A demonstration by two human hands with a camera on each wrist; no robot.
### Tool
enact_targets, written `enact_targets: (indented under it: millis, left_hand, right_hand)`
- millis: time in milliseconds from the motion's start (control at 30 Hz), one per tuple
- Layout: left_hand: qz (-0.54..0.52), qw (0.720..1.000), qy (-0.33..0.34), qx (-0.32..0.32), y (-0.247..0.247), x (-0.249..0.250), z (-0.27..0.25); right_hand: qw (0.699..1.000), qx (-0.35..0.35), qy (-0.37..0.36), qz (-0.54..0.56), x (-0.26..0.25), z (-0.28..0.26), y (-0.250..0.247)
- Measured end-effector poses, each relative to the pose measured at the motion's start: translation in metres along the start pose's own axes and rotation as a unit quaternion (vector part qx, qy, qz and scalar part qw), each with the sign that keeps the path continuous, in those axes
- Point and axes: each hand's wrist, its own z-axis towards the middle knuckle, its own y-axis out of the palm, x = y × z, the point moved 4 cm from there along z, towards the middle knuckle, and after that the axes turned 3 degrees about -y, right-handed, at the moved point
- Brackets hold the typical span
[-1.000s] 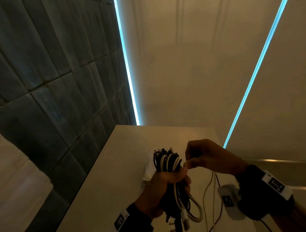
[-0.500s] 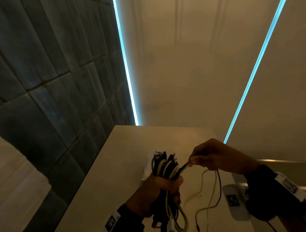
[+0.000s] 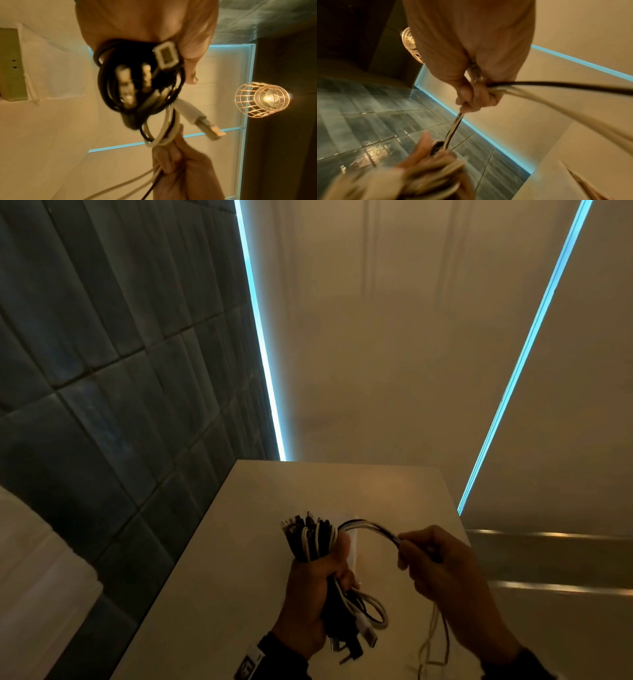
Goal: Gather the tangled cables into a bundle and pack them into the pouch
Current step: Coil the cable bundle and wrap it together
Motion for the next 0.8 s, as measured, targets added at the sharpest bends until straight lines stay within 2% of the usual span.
enact_targets:
  millis: [100,267,333,400,467,533,567,633,700,800]
  left_hand:
    - [0.017,0.999,0.029,0.020,0.009,0.004,0.000]
    - [0.041,0.998,0.050,-0.024,0.020,0.006,0.002]
    - [0.032,0.998,0.039,-0.031,0.020,0.005,0.002]
    - [0.031,0.998,0.033,-0.031,0.019,0.006,0.003]
    - [0.036,0.998,0.051,0.003,0.012,0.009,0.005]
    - [0.036,0.995,0.080,0.045,0.004,0.012,0.008]
    - [0.041,0.992,0.095,0.067,-0.001,0.014,0.011]
    - [0.054,0.986,0.120,0.105,-0.012,0.018,0.016]
    - [0.046,0.981,0.131,0.133,-0.023,0.022,0.020]
    - [0.007,0.981,0.123,0.149,-0.028,0.025,0.028]
  right_hand:
    - [0.999,0.018,-0.039,-0.015,-0.008,-0.009,0.021]
    - [0.997,0.008,-0.066,0.050,-0.016,-0.014,0.050]
    - [0.997,-0.005,-0.074,0.019,-0.013,-0.012,0.055]
    - [0.993,-0.032,-0.099,-0.059,-0.009,-0.008,0.054]
    - [0.975,-0.090,-0.125,-0.157,-0.010,-0.007,0.055]
    - [0.949,-0.118,-0.160,-0.242,-0.018,-0.004,0.053]
    - [0.946,-0.112,-0.159,-0.258,-0.023,-0.003,0.049]
    - [0.946,-0.121,-0.107,-0.281,-0.032,0.001,0.040]
    - [0.933,-0.140,-0.071,-0.323,-0.037,0.001,0.033]
    - [0.943,-0.161,-0.079,-0.282,-0.045,-0.014,0.040]
